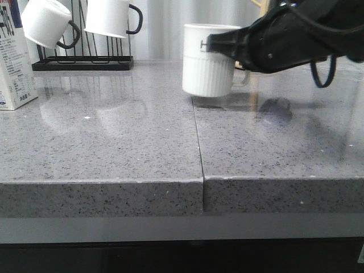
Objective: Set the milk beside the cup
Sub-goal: 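Carry the HOME mug with the right gripper toward the table center and lower it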
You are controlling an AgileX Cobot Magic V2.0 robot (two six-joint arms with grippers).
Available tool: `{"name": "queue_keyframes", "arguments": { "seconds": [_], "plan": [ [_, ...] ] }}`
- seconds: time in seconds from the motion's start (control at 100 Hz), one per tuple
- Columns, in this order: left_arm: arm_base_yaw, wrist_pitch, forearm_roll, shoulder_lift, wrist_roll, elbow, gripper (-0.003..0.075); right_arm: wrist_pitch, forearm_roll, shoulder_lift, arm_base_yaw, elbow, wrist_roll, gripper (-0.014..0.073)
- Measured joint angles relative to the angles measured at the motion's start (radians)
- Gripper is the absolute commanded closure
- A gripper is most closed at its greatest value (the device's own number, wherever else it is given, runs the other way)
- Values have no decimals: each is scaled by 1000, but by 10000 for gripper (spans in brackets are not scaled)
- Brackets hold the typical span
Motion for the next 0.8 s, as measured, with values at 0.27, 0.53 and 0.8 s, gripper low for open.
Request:
{"name": "queue_keyframes", "arguments": {
  "seconds": [0.27,0.53,0.8],
  "plan": [
    [0,0,0,0,0,0,741,-29,25,38,22,-8,-16,611],
    [0,0,0,0,0,0,741,-10,29,41,24,-8,-21,260],
    [0,0,0,0,0,0,741,-7,31,32,24,2,-23,172]
  ]
}}
